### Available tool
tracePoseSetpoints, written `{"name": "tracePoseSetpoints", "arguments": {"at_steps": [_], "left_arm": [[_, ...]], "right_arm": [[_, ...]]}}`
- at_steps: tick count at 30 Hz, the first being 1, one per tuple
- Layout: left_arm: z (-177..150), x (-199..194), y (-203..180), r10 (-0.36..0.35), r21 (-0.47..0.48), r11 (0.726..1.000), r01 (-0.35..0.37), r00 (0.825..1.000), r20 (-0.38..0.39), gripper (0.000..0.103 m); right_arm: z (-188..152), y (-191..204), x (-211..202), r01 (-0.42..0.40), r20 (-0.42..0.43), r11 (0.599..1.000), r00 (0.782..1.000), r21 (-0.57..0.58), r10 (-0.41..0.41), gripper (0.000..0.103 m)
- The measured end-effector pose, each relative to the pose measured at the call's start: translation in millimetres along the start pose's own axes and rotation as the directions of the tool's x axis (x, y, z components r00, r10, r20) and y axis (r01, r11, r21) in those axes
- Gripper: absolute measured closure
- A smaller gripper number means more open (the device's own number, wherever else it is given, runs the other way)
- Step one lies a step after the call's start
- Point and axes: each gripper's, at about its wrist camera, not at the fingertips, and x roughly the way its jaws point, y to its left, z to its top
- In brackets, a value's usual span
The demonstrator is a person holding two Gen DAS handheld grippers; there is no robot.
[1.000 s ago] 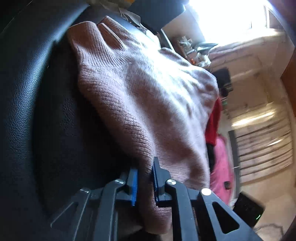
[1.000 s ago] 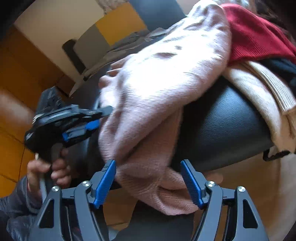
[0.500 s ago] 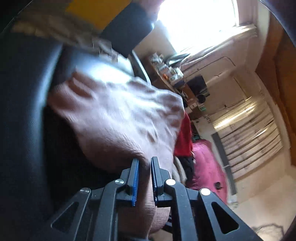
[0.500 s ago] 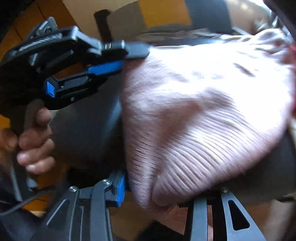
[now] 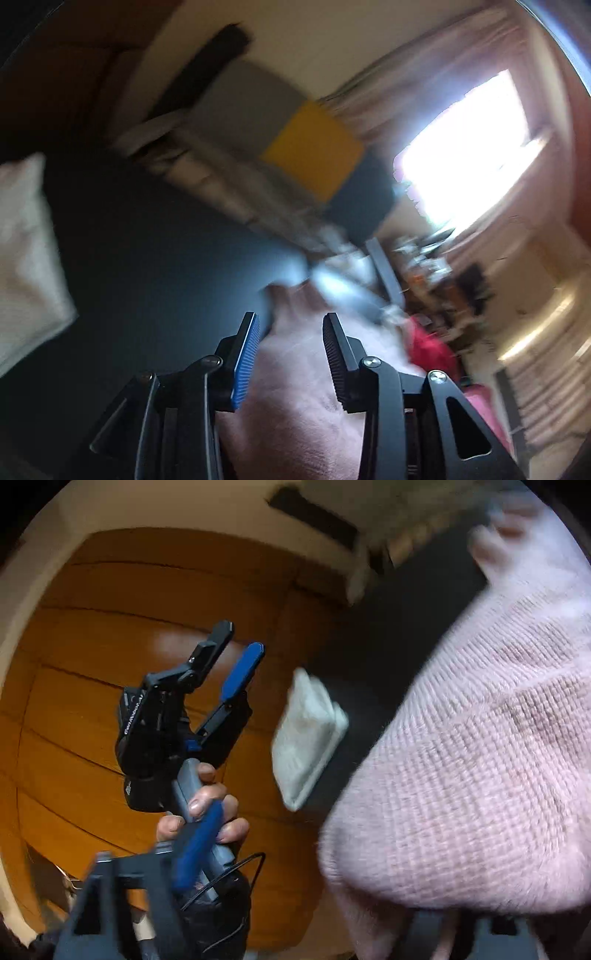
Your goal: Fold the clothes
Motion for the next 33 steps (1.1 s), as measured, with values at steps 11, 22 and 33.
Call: {"name": "tracePoseSetpoints", "arguments": {"at_steps": [11, 22, 33], "left_arm": [[-53.8, 65.2, 42.5, 0.065, -0.016, 0.997, -0.069, 0.978, -0.198, 0.062], [-55.0, 132.1, -10.4, 0.189, 0.249, 0.96, -0.125, 0.949, -0.252, 0.06], [-57.7, 172.2, -35.9, 0.348, 0.469, 0.855, -0.22, 0.915, -0.206, 0.046]], "right_arm": [[-41.4, 3.3, -66.4, 0.427, 0.026, 0.875, 0.901, -0.227, -0.433, 0.013], [122.5, -17.5, -142.3, 0.712, 0.313, 0.635, 0.703, -0.302, -0.639, 0.0], [232.6, -84.5, -77.8, 0.812, 0.267, 0.375, 0.522, -0.448, -0.81, 0.0]]}}
